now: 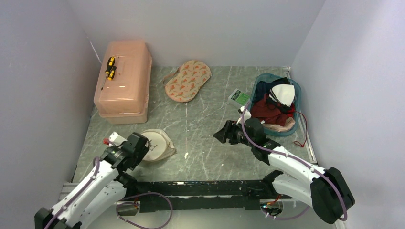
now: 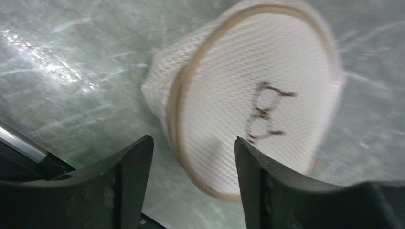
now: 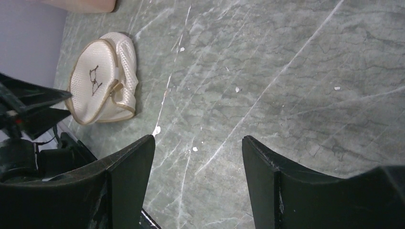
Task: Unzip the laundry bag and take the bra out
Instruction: Adjust the laundry bag at the center of the board, then pick up the laundry bag at the center of the board.
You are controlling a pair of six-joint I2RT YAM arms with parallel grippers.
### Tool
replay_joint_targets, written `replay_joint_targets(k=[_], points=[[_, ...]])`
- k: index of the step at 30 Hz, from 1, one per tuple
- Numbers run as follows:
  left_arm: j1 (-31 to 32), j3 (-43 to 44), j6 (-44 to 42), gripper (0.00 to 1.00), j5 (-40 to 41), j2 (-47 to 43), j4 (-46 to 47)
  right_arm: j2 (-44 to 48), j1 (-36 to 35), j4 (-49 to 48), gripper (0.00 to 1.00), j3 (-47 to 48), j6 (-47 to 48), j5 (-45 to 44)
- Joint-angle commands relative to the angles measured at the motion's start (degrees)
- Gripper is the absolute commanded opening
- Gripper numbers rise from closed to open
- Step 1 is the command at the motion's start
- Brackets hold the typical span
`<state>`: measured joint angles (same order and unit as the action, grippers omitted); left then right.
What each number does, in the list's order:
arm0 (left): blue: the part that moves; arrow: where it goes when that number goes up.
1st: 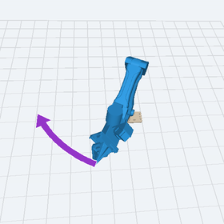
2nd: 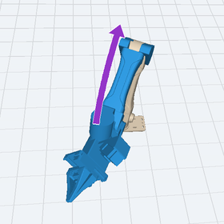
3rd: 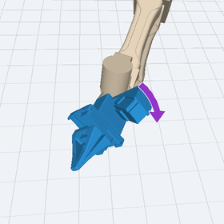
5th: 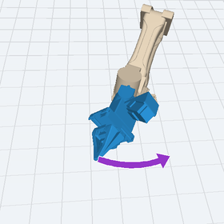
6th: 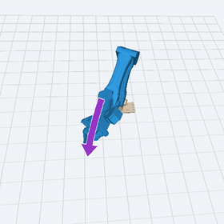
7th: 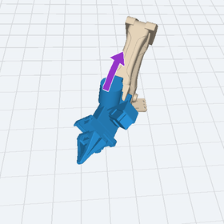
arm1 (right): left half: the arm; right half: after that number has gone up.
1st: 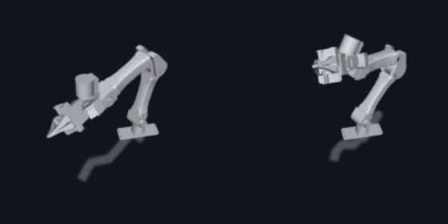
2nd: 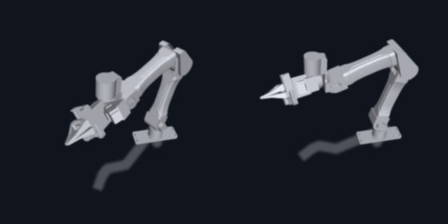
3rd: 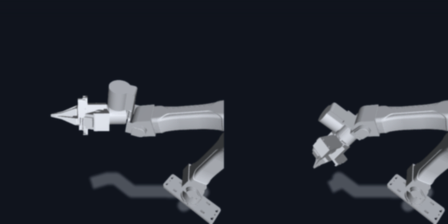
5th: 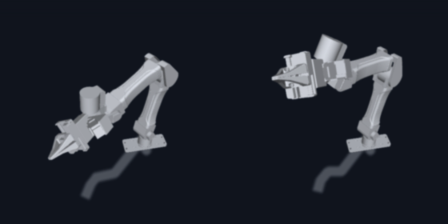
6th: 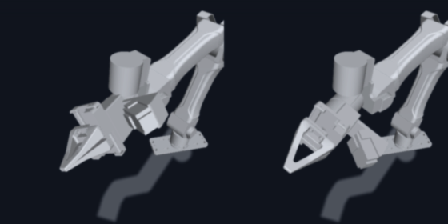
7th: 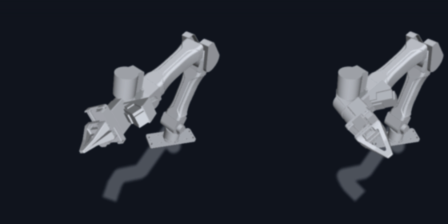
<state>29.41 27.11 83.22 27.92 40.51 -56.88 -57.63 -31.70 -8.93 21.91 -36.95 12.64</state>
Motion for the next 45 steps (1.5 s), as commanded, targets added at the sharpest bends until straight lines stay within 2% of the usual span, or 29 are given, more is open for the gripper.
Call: replay_joint_targets(k=[1, 4, 6, 7, 8, 10, 11, 12, 15, 24, 31, 37, 41, 42, 43, 45], points=[[-0.29, 8.86, -4.99, 0.71, -2.77, -6.14, -4.6, 1.02, 0.06, -1.0, 0.71, 2.29, 0.96, 1.12], [-0.36, 13.05, -12.7, 0.68, -8.27, -6.81, -1.05, 1.27, 0.01, -1.07, 0.71, 2.31, 0.95, 1.24], [-0.34, 14.22, -17.64, 0.63, -13.92, -4.96, 4.98, 1.02, 0.0, -1.48, 0.71, 2.17, 1.17, 1.47], [-0.32, 13.79, -20.18, 0.58, -17.31, -3.53, 9.97, 0.83, 0.02, -1.63, 0.71, 2.17, 1.32, 1.73], [-0.32, 12.63, -22.24, 0.46, -20.6, -2.15, 17.4, 0.61, 0.04, -1.95, 0.71, 2.04, 1.35, 2.07], [-0.38, 8.37, -23.67, 0.13, -24.68, 1.97, 26.97, 0.86, 0.05, -2.96, 0.7, 1.55, 1.16, 2.75], [-0.47, 7.04, -24.61, 0.04, -26.29, 4.28, 30.76, 0.99, -0.02, -3.39, 0.7, 1.32, 1.04, 3.01], [-0.68, 5.87, -25.09, 0.03, -27.25, 7.0, 33.77, 1.1, 0.05, -3.72, 0.7, 1.1, 0.94, 3.19], [-1.79, 2.26, -23.95, 0.03, -28.8, 12.42, 39.82, 0.99, -0.05, -4.29, 0.7, 0.6, 0.72, 3.58], [-6.02, -7.9, -21.57, 0.03, -25.77, 9.95, 44.83, 0.56, -0.03, -5.5, 0.7, -1.07, 0.2, 3.62], [-8.25, -13.62, -21.54, 0.03, -26.8, 12.77, 51.89, -0.47, -0.11, -5.92, 0.7, -0.97, -0.43, 3.72], [-8.39, -12.4, -23.72, 0.03, -27.39, 11.78, 51.64, 0.78, -0.12, -3.3, 0.71, 0.64, 0.17, 1.72], [-8.4, -7.31, -26.64, 0.03, -30.26, 5.61, 44.51, 2.38, -0.12, 0.02, 0.79, 4.86, -0.08, -3.23], [-8.4, -5.35, -27.58, 0.05, -30.99, 3.94, 42.19, 2.38, -0.11, 0.6, 0.82, 6.24, -0.67, -4.94], [-8.4, -2.88, -28.6, 0.15, -31.68, 2.32, 39.5, 1.95, -0.11, 0.83, 0.86, 7.96, -2.22, -7.07], [-8.4, 2.16, -30.23, 0.46, -32.53, 0.08, 34.11, -0.3, 0.17, -0.44, 0.91, 11.02, -4.74, -9.33]])
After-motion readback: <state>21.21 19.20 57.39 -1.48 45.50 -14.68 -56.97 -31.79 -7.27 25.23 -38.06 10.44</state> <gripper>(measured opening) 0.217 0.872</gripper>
